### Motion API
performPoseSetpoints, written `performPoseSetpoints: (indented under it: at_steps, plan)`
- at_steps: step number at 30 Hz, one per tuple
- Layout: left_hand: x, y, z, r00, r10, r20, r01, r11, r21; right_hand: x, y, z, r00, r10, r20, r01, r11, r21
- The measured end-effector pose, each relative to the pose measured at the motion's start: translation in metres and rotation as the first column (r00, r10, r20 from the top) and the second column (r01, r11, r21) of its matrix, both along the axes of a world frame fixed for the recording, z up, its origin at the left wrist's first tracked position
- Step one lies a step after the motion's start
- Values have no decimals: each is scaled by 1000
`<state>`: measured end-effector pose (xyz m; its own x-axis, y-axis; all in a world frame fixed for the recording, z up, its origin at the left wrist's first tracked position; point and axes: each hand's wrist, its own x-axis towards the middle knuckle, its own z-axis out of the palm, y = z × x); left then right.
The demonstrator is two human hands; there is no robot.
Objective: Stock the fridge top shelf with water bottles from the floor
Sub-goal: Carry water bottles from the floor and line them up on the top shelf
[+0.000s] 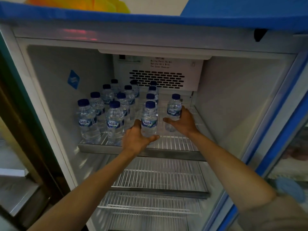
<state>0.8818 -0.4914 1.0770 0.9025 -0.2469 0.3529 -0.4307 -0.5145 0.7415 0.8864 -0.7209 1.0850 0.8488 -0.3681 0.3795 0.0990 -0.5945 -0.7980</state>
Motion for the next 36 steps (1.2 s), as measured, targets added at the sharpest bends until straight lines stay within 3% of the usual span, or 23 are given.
performPoseSetpoints:
  at_steps: [5, 11, 17, 32, 36]
  plan:
    - [-2, 1, 4, 1000, -2, 32, 2, 1000, 8, -2, 1, 2, 999, 33, 20, -33, 999, -10]
    - [5, 11, 0, 991, -119, -58, 121, 992, 28, 1, -6, -6, 999, 36, -31, -36, 999, 10]
    - [3, 16, 3, 986, -146, -86, 146, 989, -5, 40, -9, -9, 992, -126, 15, 123, 986, 114]
    - [4, 13, -4, 992, -127, 2, 127, 992, -28, 122, -52, -7, 968, -131, -213, 159, 980, 121]
    - [5, 13, -6, 992, -125, 15, 126, 992, -24, 116, -55, -19, 976, -108, -190, 123, 990, 66]
